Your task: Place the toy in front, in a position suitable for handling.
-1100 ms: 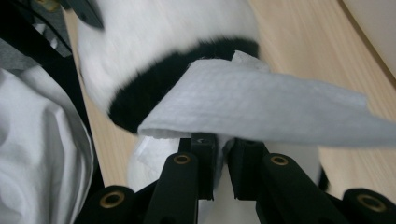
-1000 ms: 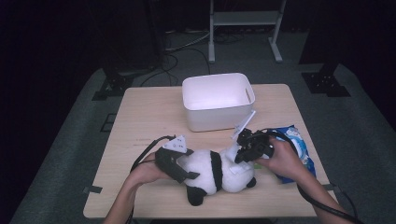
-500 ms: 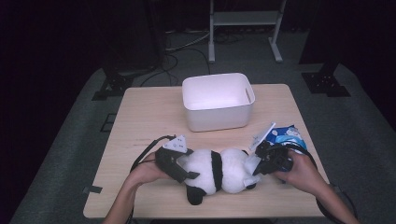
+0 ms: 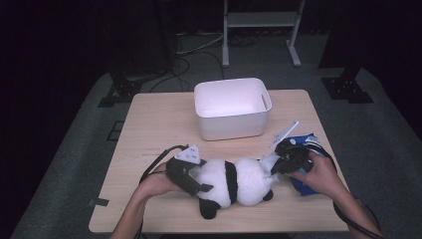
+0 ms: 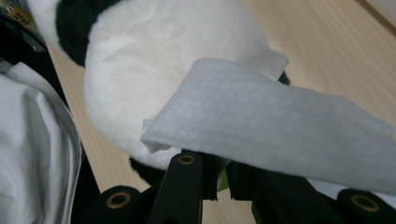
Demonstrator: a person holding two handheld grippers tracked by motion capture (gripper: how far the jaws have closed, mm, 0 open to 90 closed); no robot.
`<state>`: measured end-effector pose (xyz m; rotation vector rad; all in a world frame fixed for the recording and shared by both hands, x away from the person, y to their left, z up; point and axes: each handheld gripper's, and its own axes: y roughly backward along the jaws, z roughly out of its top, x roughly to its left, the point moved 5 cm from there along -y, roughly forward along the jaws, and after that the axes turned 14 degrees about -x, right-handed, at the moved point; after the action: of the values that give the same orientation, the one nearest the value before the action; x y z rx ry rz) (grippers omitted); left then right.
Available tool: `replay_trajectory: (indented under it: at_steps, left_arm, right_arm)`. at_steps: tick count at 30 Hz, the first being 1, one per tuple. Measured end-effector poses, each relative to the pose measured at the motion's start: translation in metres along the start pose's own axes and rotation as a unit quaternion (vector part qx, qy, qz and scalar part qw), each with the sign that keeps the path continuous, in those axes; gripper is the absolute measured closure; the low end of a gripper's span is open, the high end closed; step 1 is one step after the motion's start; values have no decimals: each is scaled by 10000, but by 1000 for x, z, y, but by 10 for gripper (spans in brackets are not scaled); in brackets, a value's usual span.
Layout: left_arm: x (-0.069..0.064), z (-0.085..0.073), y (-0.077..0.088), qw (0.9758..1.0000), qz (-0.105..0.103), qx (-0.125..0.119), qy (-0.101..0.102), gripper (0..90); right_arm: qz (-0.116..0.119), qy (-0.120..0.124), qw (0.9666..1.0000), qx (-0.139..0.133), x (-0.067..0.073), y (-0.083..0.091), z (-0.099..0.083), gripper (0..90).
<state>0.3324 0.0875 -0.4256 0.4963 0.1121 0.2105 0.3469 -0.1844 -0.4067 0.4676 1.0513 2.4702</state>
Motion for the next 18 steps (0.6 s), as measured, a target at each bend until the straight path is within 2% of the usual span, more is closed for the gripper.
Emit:
replay_trajectory:
  at_steps: [3, 5, 9, 13, 18]
  left_arm:
    - [0, 0, 0, 10000, 2, 1, -19, 133]
    - [0, 0, 0, 10000, -10, 15, -65, 133]
    - [0, 0, 0, 10000, -19, 7, -79, 132]
    - [0, 1, -1, 9999, -17, -1, -119, 132]
    - [-1, 0, 0, 9999, -12, 23, -100, 133]
  right_arm:
    - [-3, 0, 10000, -21, -4, -4, 6, 841]
    - [5, 3, 10000, -64, -8, -10, 17, 844]
    - [15, 119, 9999, 73, -11, -21, 31, 844]
    - [75, 174, 9998, 83, -10, -30, 42, 845]
    - [130, 215, 9996, 143, -10, -37, 48, 846]
